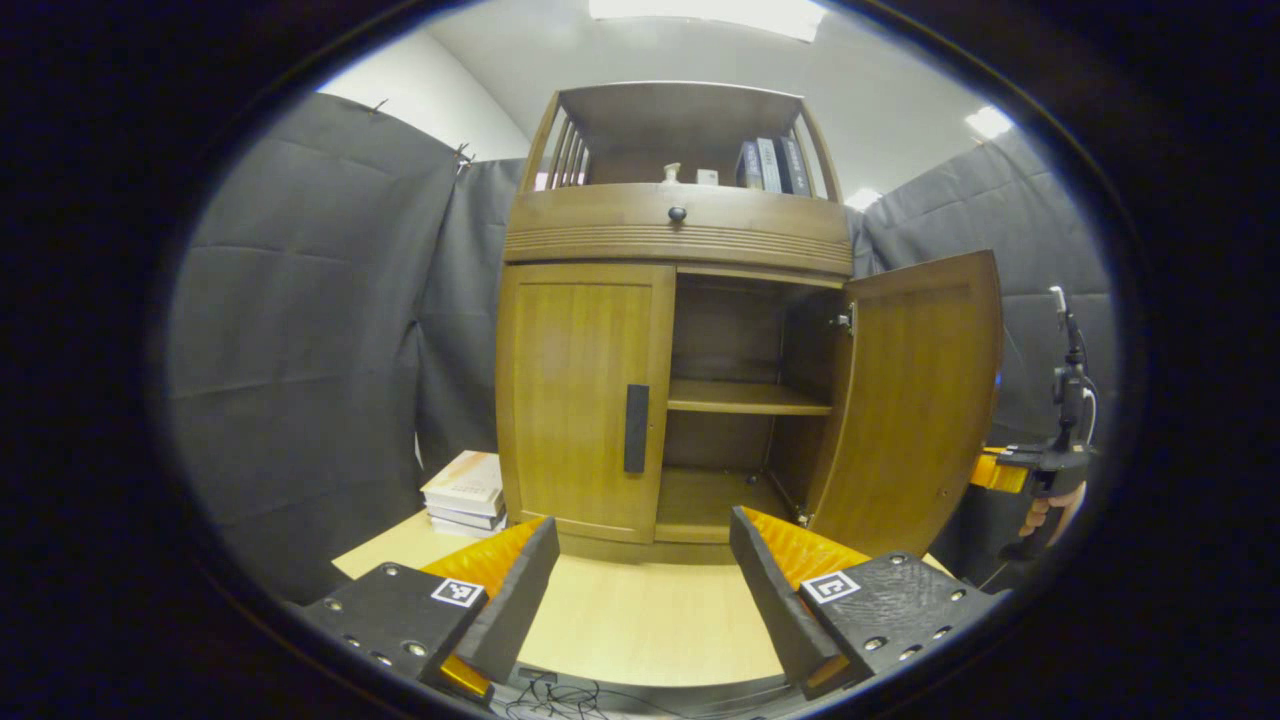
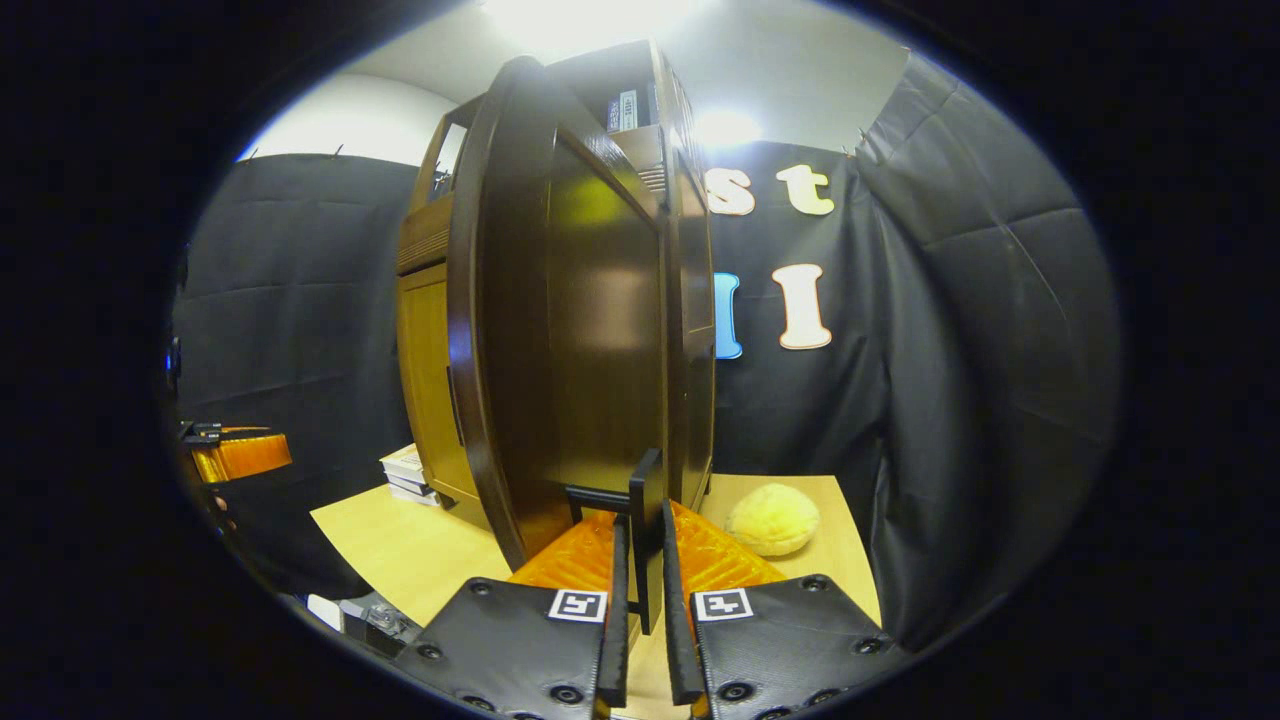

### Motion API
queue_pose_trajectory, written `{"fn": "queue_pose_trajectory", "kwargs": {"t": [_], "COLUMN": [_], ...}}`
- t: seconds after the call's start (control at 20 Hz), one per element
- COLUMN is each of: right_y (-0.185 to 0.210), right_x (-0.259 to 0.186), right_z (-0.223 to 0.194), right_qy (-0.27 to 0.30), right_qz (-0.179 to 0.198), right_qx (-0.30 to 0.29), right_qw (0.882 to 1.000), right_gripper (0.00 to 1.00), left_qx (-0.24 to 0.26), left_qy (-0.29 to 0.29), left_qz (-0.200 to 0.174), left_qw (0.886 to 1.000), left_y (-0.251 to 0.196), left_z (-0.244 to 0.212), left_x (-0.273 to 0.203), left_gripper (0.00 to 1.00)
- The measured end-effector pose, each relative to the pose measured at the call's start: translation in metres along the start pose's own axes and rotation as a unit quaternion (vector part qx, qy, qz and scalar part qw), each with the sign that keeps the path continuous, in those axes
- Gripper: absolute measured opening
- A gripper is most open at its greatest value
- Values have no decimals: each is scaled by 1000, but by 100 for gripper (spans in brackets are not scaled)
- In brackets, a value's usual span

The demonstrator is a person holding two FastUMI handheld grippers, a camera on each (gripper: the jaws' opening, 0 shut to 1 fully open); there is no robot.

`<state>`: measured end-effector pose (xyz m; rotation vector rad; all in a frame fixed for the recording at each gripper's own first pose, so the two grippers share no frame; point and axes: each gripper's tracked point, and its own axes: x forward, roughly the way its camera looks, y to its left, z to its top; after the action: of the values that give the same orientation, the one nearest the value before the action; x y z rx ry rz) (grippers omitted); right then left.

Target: Open the right door of the double-door shoe cabinet with the right hand, and open the left door with the left hand.

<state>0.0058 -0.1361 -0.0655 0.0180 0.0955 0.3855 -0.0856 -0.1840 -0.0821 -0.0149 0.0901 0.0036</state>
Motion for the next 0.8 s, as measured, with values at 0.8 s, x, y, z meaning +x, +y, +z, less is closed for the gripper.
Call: {"fn": "queue_pose_trajectory", "kwargs": {"t": [0.8], "right_y": [-1], "right_x": [-51], "right_z": [-10], "right_qy": [7], "right_qz": [-69], "right_qx": [-2], "right_qw": [998], "right_gripper": [18], "left_qx": [0], "left_qy": [19], "left_qz": [0], "left_qw": [1000], "left_y": [25], "left_z": [-1], "left_x": [35], "left_gripper": [100]}}
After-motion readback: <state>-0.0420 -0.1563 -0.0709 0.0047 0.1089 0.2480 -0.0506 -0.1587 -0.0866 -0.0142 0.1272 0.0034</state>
